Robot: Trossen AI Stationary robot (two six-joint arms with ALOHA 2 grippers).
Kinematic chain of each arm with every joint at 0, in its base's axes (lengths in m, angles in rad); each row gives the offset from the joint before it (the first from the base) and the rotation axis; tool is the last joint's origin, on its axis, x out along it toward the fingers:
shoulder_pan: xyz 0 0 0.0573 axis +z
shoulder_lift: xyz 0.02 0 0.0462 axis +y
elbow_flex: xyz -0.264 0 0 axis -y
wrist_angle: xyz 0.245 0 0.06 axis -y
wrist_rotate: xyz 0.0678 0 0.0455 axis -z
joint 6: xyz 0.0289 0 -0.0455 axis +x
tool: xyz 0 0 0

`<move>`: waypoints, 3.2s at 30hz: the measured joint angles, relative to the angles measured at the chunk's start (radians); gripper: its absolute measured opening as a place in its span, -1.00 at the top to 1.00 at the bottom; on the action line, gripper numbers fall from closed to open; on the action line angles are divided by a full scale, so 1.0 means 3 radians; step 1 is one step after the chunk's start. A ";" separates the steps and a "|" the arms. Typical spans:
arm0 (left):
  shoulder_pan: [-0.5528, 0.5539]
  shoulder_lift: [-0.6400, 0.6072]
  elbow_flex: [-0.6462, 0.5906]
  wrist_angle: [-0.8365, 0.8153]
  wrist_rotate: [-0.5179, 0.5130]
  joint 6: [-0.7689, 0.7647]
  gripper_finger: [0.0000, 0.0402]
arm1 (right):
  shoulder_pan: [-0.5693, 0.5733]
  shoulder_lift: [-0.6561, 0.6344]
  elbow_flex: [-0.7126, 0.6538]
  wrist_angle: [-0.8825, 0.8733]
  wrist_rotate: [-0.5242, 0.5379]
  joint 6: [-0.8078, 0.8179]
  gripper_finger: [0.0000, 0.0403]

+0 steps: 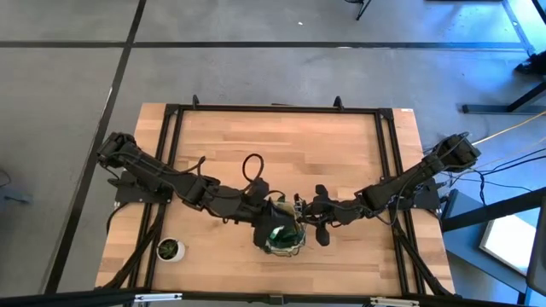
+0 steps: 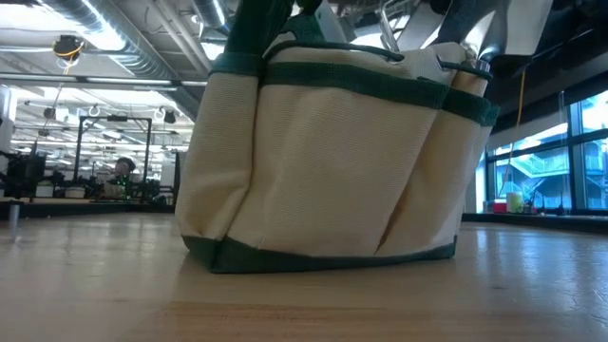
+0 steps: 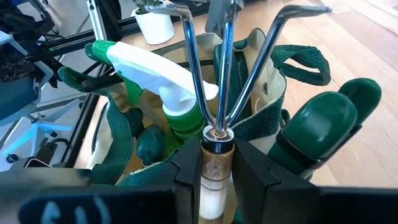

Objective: Pick & Place Garden tools in Gardening bag
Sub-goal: Put the brown hand rake into the gardening bag

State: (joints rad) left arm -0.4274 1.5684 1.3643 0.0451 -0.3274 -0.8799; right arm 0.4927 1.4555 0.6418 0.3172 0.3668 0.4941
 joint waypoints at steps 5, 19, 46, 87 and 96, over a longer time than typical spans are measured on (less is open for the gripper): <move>-0.0008 0.0033 -0.0166 0.0020 -0.0540 -0.0360 0.98 | 0.0024 0.0000 0.0000 0.0000 0.0010 0.0044 0.69; 0.0055 0.0387 -0.0913 0.1436 -0.0558 -0.1263 0.99 | 0.0212 0.0000 0.0000 0.0000 0.0170 0.0087 0.69; 0.0156 0.0884 -0.0270 0.0754 -0.0497 -0.2682 0.99 | 0.0309 0.0000 -0.0001 0.0011 0.0169 0.0159 0.69; 0.0164 0.0899 -0.0256 0.0331 -0.0193 -0.2674 0.99 | 0.0313 -0.0005 0.0402 -0.0249 0.0072 -0.0017 -0.33; 0.0164 0.0897 -0.0252 0.0301 -0.0148 -0.2632 0.99 | 0.0325 -0.0004 0.0838 -0.1480 0.0046 0.0249 -0.36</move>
State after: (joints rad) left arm -0.3782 1.8375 1.2888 0.1353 -0.3718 -1.6695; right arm 0.5903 1.4544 0.8931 -0.1269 0.3805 0.5689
